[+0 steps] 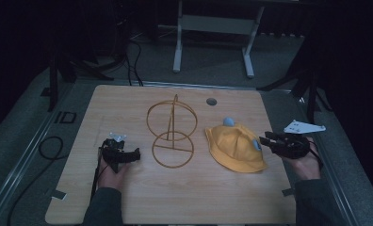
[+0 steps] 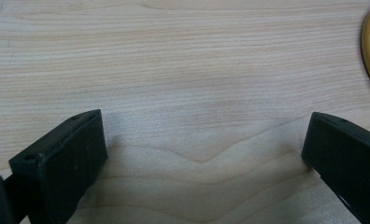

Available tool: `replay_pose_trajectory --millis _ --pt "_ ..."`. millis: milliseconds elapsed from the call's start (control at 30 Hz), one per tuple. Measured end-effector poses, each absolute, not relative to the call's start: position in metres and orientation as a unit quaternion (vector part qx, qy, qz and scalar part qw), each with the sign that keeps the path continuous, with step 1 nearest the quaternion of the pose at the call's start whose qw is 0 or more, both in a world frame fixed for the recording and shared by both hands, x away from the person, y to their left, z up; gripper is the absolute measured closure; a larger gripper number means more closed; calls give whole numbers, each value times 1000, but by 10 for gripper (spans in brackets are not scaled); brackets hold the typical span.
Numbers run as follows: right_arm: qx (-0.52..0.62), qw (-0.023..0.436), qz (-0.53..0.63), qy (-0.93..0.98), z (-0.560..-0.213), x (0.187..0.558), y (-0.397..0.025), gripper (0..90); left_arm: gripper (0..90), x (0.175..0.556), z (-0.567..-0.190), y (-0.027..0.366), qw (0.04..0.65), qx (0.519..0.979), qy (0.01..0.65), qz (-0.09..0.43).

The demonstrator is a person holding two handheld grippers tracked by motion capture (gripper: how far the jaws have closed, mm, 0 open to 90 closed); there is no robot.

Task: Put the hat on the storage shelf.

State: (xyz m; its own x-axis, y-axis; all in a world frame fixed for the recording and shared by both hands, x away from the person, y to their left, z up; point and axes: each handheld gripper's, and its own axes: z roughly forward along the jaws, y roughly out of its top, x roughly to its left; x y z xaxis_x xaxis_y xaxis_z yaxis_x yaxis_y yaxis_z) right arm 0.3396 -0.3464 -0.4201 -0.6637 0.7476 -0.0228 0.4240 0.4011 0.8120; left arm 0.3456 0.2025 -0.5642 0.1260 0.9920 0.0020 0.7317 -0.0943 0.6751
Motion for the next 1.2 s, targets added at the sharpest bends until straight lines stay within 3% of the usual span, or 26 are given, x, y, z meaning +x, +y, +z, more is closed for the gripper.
replay_pose_trajectory --millis 200,1200 --pt "360 203 385 825 -417 344 -341 657 0 346 -564 202 271 699 616 240" --pt "317 151 224 909 -400 395 -281 614 0 346 -564 202 272 699 616 241"
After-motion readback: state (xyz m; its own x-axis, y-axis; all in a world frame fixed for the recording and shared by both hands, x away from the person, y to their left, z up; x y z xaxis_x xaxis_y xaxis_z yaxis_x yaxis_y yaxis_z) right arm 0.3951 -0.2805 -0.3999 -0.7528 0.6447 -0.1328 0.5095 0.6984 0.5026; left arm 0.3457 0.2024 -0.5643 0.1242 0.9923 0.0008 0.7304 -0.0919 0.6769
